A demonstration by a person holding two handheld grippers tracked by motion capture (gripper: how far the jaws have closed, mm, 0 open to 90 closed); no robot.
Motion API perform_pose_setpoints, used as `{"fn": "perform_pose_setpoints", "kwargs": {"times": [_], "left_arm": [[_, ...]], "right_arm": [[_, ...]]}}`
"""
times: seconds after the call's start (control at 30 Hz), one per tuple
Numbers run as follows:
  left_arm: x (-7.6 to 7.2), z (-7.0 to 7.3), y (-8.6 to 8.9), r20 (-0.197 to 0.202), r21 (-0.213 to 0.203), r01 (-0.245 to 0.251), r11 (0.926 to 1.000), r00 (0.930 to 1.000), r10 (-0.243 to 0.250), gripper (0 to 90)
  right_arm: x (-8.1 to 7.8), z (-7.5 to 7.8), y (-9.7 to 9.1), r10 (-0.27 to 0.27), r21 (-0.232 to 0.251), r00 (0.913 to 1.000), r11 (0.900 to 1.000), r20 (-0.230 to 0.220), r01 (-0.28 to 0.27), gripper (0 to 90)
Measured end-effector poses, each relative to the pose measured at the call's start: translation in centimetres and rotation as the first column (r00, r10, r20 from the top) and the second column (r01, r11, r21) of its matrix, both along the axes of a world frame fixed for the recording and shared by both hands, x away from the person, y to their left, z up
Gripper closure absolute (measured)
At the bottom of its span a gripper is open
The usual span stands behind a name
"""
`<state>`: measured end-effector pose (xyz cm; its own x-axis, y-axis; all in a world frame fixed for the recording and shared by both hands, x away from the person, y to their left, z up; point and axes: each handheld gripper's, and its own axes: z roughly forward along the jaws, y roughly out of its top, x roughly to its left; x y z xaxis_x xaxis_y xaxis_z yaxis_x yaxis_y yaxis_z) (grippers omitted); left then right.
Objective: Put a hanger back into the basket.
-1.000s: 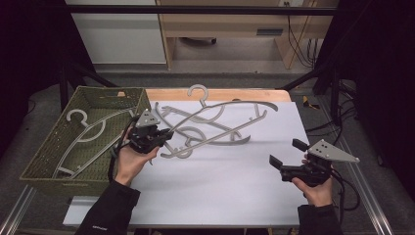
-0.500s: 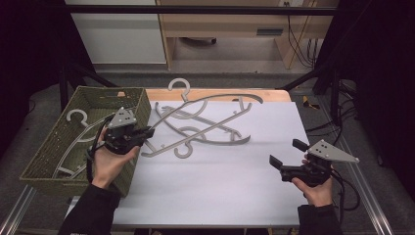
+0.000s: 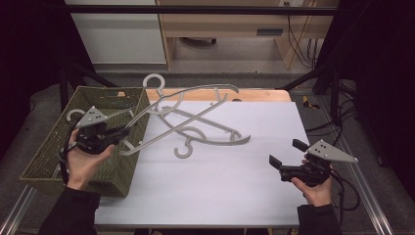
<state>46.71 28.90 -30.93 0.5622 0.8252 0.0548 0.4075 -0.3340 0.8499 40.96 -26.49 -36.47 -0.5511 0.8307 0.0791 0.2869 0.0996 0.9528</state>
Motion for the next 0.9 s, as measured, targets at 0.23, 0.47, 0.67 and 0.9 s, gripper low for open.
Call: {"fn": "perform_pose_setpoints", "kwargs": {"times": [0.23, 0.47, 0.67, 0.9], "left_arm": [[0.1, 0.3, 2.2, 0.005, 0.018, -0.035, 0.9992, 0.9994, 0.035, 82.6], [0.4, 0.3, 4.8, 0.000, 0.016, -0.088, 0.9960, 0.9961, 0.088, 82.5], [0.5, 0.2, 7.3, 0.004, 0.030, -0.121, 0.9922, 0.9927, 0.121, 82.5], [0.8, -0.3, 9.7, -0.006, 0.020, -0.146, 0.9890, 0.9892, 0.147, 82.5]], "right_arm": [[0.1, -0.1, 0.1, -0.001, -0.004, 1.0000, 1.0000, -0.002, 0.001, 0.5], [0.1, -0.1, 0.0, -0.003, -0.005, 1.0000, 1.0000, -0.001, 0.003, 0.5], [0.1, -0.1, 0.1, -0.004, -0.006, 1.0000, 1.0000, -0.004, 0.004, 0.5], [0.2, -0.2, 0.1, -0.004, -0.008, 1.0000, 1.0000, -0.006, 0.004, 0.5]]}}
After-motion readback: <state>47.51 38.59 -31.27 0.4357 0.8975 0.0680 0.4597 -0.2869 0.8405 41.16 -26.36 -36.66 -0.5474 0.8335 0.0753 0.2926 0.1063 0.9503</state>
